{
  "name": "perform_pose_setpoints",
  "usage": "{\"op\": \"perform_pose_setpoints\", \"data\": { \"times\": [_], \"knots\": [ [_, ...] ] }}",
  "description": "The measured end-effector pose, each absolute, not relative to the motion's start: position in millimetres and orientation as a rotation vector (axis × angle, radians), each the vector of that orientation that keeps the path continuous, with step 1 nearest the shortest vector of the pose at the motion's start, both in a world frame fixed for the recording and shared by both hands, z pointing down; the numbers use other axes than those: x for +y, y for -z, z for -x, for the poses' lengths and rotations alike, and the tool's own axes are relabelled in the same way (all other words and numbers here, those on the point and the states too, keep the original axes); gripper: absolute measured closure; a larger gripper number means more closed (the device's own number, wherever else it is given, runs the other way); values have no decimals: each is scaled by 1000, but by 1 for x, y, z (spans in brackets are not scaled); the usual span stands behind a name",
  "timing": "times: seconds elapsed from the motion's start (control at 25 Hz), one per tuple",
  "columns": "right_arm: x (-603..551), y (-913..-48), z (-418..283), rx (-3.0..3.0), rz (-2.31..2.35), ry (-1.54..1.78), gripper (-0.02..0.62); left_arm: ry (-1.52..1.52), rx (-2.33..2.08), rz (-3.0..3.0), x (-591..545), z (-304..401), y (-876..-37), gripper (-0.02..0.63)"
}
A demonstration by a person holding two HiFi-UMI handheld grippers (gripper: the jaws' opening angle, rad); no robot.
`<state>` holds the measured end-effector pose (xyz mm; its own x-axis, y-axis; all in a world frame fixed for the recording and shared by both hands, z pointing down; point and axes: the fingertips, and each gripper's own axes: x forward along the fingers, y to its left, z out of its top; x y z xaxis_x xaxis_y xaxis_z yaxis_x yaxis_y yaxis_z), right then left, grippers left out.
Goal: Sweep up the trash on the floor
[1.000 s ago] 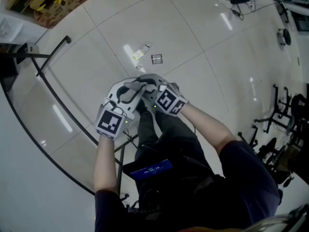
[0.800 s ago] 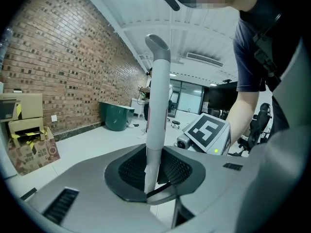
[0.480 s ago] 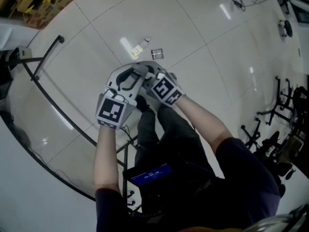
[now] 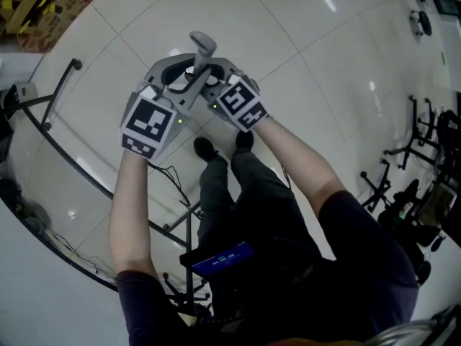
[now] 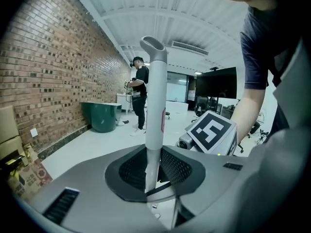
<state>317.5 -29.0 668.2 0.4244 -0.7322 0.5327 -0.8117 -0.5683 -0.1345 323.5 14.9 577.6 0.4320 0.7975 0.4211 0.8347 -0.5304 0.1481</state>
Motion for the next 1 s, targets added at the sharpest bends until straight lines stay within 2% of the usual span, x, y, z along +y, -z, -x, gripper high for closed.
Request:
{"op": "perform_pose_setpoints", "data": {
  "times": [0.32,0.6,1.0],
  "knots": [
    [-18,-663,-337,-1377,-2528,-826,489,723,-1465,2601,24,-341,-573,520],
    [-19,-656,-321,-1475,-2473,-904,488,768,-1428,2606,25,-327,-565,520],
    [-8,-550,-270,-1698,-2259,-837,488,627,-1436,2728,32,-284,-455,522]
  ]
}}
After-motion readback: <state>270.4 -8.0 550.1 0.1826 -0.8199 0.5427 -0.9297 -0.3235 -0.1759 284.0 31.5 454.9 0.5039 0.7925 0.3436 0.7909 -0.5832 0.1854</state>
